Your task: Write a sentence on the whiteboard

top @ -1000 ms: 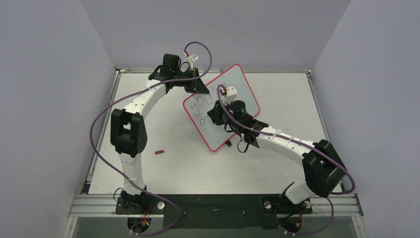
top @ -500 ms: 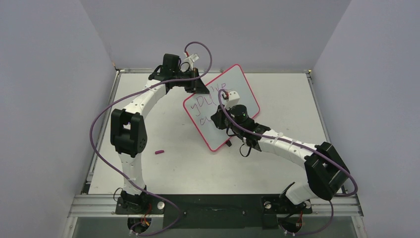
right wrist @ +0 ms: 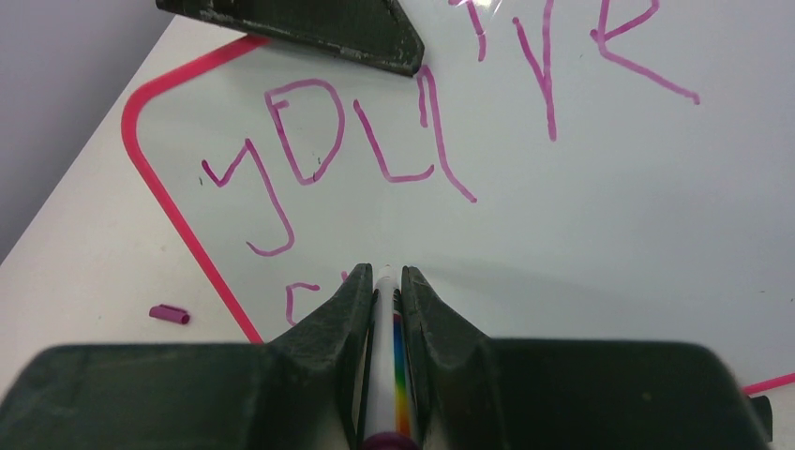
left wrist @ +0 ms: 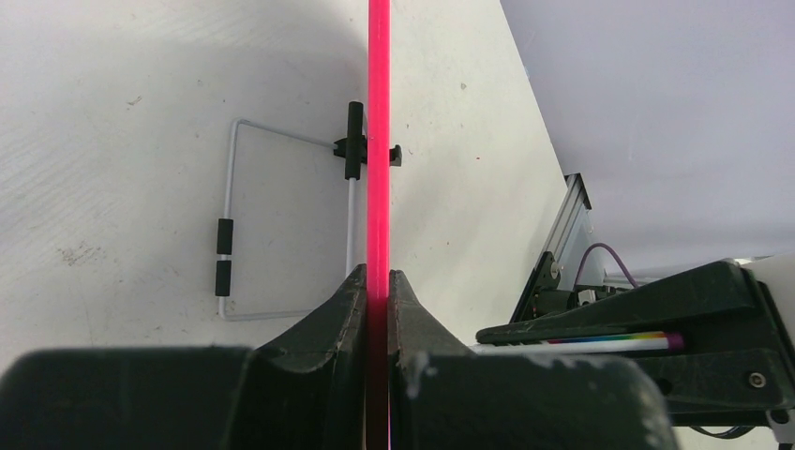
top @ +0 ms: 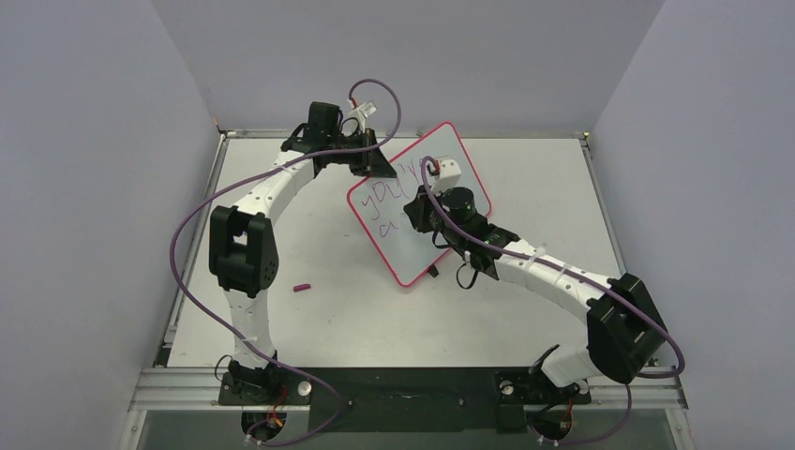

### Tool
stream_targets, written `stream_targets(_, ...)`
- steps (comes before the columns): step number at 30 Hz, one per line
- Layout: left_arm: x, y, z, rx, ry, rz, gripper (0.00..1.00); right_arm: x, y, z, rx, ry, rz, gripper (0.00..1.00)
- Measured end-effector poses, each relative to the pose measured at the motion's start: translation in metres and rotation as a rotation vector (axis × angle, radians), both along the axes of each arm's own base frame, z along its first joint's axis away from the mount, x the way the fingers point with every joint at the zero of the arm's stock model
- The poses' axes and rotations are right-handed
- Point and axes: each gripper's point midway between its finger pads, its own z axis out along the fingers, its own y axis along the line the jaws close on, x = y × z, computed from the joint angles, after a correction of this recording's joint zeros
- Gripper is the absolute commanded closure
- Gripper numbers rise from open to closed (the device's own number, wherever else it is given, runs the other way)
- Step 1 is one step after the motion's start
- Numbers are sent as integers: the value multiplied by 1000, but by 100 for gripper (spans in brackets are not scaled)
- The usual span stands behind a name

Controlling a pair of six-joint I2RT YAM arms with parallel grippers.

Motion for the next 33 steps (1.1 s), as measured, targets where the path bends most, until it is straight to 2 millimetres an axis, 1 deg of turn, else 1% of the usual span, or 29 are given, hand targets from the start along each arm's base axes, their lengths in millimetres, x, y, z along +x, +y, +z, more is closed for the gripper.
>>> stream_targets(6,-1,1,-1,1,3,1,100,8,2,15,22,-23,-8,100)
stream_targets(9,-2,1,1,0,1,1,100,11,6,17,27,-24,-3,100)
stream_targets(15,-2,1,1,0,0,0,100,11,9,6,17,2,7,100)
stream_targets(28,-2,1,1,0,0,1,100,11,9,2,19,11,5,100)
stream_targets(33,-2,1,1,0,0,1,100,8,7,-8,5,29,5,100)
